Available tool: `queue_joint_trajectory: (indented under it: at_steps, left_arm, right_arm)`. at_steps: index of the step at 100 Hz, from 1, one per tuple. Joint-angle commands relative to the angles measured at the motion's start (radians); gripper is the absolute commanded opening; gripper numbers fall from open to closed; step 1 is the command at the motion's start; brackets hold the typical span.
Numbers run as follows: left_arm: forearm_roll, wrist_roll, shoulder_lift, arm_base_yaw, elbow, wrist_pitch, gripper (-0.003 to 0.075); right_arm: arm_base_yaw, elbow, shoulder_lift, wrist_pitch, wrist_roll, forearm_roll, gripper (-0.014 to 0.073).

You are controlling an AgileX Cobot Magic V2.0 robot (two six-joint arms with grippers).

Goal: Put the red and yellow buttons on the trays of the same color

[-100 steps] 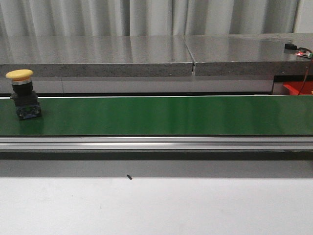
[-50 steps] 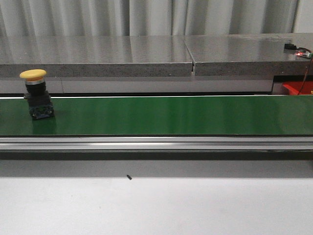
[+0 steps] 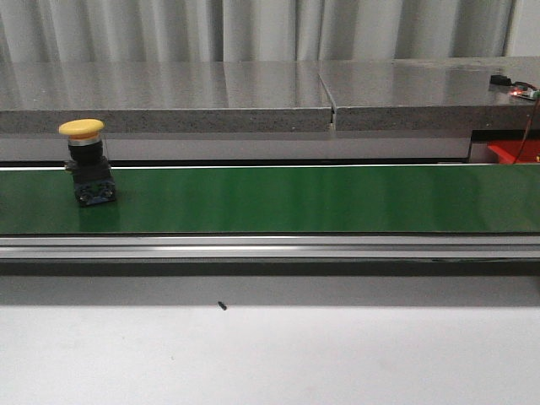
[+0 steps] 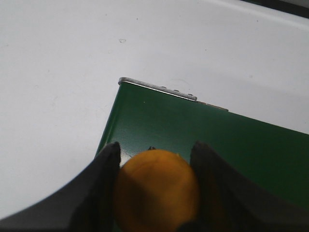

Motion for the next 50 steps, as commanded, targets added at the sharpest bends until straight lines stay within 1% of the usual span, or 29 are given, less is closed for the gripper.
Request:
queue_joint_trajectory:
  at_steps: [1,23,33,38,42,47,50]
  left_arm:
    - [-0.012,0.006,-0.012,-0.007,-0.022,-0.071,-0.0013]
    - [-0.013,0.006,0.060,-0.007,-0.022,-0.082,-0.0011]
    - [-0.013,0.006,0.078,-0.007,-0.022,-0.088,0.0013]
    - [-0.013,0.006,0.080,-0.007,-0.022,-0.088,0.0052]
    - [-0.013,0.011,0.080,-0.007,-0.022,-0.088,0.0106]
    - [-0.013,0.013,0.076,-0.007,-0.022,-0.088,0.0194]
    - [-0.013,0.013,0.074,-0.007,-0.022,-0.090,0.0272]
  right_arm:
    - [0.000,-0.026,0.000,-0.059,-0.009,0.012,-0.0109]
    - [0.000,-0.026,0.000,-0.059,-0.009,0.012,-0.0109]
    - [0.000,-0.026,0.000,-0.059,-0.009,0.012,-0.0109]
    - [0.000,-0.026,0.000,-0.059,-0.009,0.012,-0.0109]
    - [0.000,-0.026,0.000,-0.059,-0.009,0.012,-0.0109]
    - [0.000,-0.026,0.000,-0.059,-0.009,0.012,-0.0109]
    - [0.000,-0.026,0.000,-0.059,-0.009,0.012,-0.0109]
